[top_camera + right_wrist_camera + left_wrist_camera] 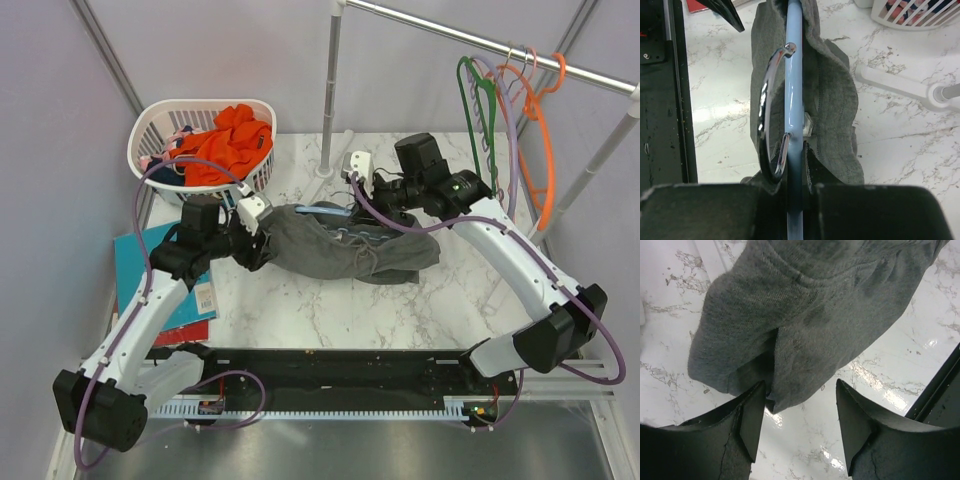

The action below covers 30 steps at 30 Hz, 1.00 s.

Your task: Place the shorts on the hanger

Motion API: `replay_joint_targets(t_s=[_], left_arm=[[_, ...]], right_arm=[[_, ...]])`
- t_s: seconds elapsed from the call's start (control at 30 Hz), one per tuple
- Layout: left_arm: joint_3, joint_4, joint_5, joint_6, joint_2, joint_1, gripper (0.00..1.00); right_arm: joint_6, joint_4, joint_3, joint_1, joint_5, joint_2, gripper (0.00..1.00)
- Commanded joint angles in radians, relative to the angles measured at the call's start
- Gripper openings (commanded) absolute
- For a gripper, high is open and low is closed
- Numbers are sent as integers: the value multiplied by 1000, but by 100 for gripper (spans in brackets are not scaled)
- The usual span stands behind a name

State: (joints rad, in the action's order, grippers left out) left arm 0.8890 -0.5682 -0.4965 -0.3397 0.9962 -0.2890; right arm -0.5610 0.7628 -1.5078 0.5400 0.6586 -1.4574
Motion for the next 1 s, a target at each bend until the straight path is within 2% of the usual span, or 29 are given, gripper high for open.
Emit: replay_joint_targets(t_s=[0.0, 0.1, 0.2, 0.33, 0.4, 0.57, 0.73, 0.97], left_arm=[[16, 106, -13, 100, -7, 2, 64], [13, 137, -69, 116, -18, 2, 63], [13, 192, -114, 148, -28, 2, 55], [76, 206, -81, 188, -24, 2, 2], [103, 173, -66, 176, -40, 19, 2], [151, 126, -60, 127, -111, 89, 2], [203, 110, -11, 111, -102, 117, 2], [151, 57, -120, -25, -73, 120, 2]], right_arm=[[35, -34, -89, -2, 45, 58, 0], [44, -26, -95, -3, 50, 61, 0], [47, -23, -103, -2, 62, 65, 0], [27, 4, -123, -3, 38, 62, 0], [18, 20, -127, -17, 3, 63, 0], [-19, 78, -152, -93, 24, 57, 0], [-54, 115, -144, -95, 59, 78, 0], [-16, 98, -198, -97, 39, 75, 0]])
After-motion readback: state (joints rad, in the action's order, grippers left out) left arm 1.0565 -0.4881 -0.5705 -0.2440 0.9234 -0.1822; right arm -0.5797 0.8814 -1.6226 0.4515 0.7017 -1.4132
